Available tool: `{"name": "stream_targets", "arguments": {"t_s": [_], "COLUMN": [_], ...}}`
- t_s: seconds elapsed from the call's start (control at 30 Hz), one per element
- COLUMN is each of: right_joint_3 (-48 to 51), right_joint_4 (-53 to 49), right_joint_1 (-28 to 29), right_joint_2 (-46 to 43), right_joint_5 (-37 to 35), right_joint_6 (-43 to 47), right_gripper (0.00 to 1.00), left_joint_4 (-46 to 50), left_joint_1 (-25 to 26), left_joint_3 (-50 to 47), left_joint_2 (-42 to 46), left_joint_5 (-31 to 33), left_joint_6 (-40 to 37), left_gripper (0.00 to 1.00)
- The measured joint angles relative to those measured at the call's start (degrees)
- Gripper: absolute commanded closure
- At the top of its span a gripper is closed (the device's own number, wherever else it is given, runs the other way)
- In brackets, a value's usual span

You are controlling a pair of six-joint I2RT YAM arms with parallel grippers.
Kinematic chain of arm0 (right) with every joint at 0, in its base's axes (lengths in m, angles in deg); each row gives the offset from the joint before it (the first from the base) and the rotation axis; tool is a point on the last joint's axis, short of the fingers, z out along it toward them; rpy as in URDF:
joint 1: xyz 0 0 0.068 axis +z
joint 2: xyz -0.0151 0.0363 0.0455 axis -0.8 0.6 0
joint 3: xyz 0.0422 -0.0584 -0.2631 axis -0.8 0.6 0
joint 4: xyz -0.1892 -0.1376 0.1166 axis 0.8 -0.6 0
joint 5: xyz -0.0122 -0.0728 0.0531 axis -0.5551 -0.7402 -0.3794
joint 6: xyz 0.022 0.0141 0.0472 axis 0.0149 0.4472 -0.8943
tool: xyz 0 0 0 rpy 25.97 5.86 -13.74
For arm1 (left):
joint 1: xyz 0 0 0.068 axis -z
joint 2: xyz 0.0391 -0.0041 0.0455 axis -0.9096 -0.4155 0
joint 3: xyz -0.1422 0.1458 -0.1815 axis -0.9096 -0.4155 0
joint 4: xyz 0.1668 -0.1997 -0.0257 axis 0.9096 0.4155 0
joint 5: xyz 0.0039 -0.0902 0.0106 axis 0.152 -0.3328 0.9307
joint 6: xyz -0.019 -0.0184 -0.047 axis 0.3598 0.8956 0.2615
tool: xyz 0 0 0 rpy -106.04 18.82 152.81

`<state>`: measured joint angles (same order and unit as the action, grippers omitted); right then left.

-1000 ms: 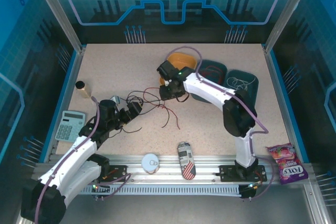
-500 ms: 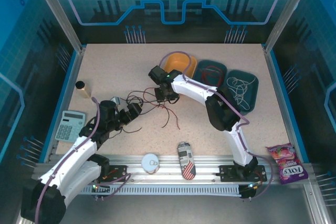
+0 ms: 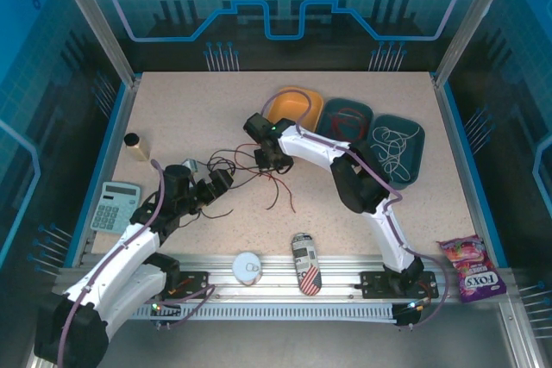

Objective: Untangle the cables

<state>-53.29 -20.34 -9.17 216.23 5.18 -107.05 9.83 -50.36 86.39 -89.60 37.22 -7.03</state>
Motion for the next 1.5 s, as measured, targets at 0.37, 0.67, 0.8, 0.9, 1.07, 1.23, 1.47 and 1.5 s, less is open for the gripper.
{"name": "stream_targets", "arguments": {"t_s": [0.37,0.67,0.8,0.9,1.07,1.23,1.47,1.5], "right_joint_3": [-0.7,-3.61,-6.45,-9.29,-14.36,-18.21,-21.9,-22.4], "right_joint_4": [1.73,3.54,3.85,3.8,3.45,3.3,3.32,3.26], "right_joint_1": [3.17,7.5,8.61,9.94,12.26,13.44,15.15,15.37], "right_joint_2": [-3.26,-15.04,-18.03,-19.3,-20.85,-22.56,-24.17,-24.3], "right_joint_5": [-1.03,-7.72,-10.69,-12.96,-16.79,-20.2,-24.15,-24.57], "right_joint_6": [5.07,11.21,15.08,18.1,23.15,27.56,32.65,33.24], "right_gripper": [1.0,1.0,1.0,1.0,1.0,1.0,1.0,1.0], "left_joint_4": [-0.44,-0.92,-1.09,-1.25,-1.53,-1.64,-1.68,-1.66], "left_joint_1": [0.0,0.0,0.0,0.0,0.0,0.0,0.0,0.0], "left_joint_3": [-0.28,-0.28,-0.28,-0.28,-0.28,-0.28,-0.28,-0.28], "left_joint_2": [-0.55,-1.51,-1.51,-1.51,-1.51,-1.51,-1.51,-1.51], "left_joint_5": [-0.02,-0.04,-0.04,-0.15,-0.2,-0.2,-0.2,-0.2], "left_joint_6": [0.0,0.0,-0.02,-0.02,-0.02,0.0,-0.02,0.0], "left_gripper": [0.01,0.01,0.01,0.01,0.01,0.01,0.01,0.01]}}
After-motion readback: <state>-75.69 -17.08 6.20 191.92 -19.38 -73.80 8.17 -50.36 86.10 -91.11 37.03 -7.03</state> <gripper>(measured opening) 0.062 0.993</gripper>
